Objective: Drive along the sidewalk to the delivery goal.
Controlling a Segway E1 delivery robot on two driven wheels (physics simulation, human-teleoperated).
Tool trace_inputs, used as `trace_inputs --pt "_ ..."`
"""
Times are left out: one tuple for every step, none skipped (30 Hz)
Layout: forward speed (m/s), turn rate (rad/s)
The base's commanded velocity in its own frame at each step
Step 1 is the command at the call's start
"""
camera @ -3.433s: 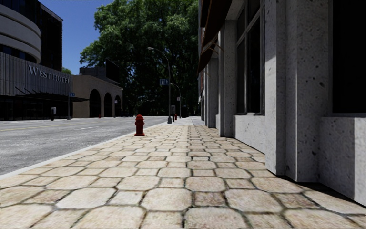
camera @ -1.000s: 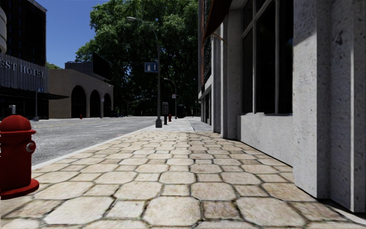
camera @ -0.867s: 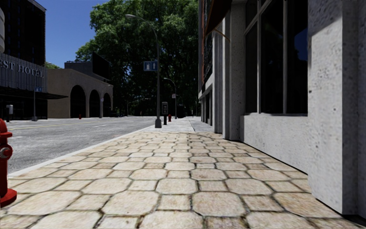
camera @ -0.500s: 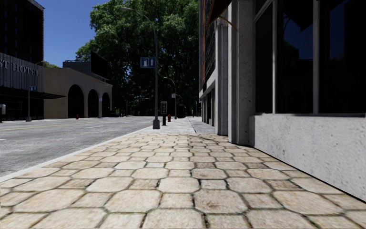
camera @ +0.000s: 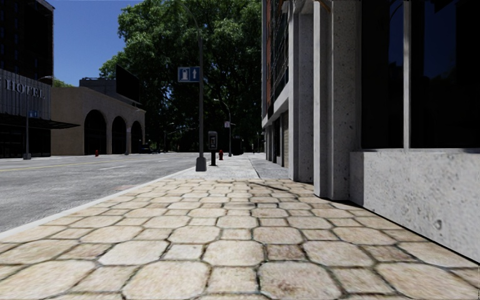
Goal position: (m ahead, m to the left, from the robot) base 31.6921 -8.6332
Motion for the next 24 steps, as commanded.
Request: trace_inputs --pt "2.00 0.00" --pt "2.00 0.00" --pt "2.00 0.00" --pt "2.00 0.00" --pt "2.00 0.00" --pt "2.00 0.00" --pt "2.00 0.00" --pt "2.00 0.00" --pt "2.00 0.00" --pt "2.00 0.00" --pt "2.00 0.00" --pt "2.00 0.00" --pt "2.00 -0.07" --pt "2.00 -0.16" --pt "2.00 -0.24" --pt "2.00 -0.24" --pt "2.00 -0.26" --pt "2.00 -0.16" --pt "2.00 0.00" --pt "2.00 0.00" --pt "2.00 0.00" --pt "2.00 0.00" --pt "2.00 0.00" --pt "2.00 0.00"
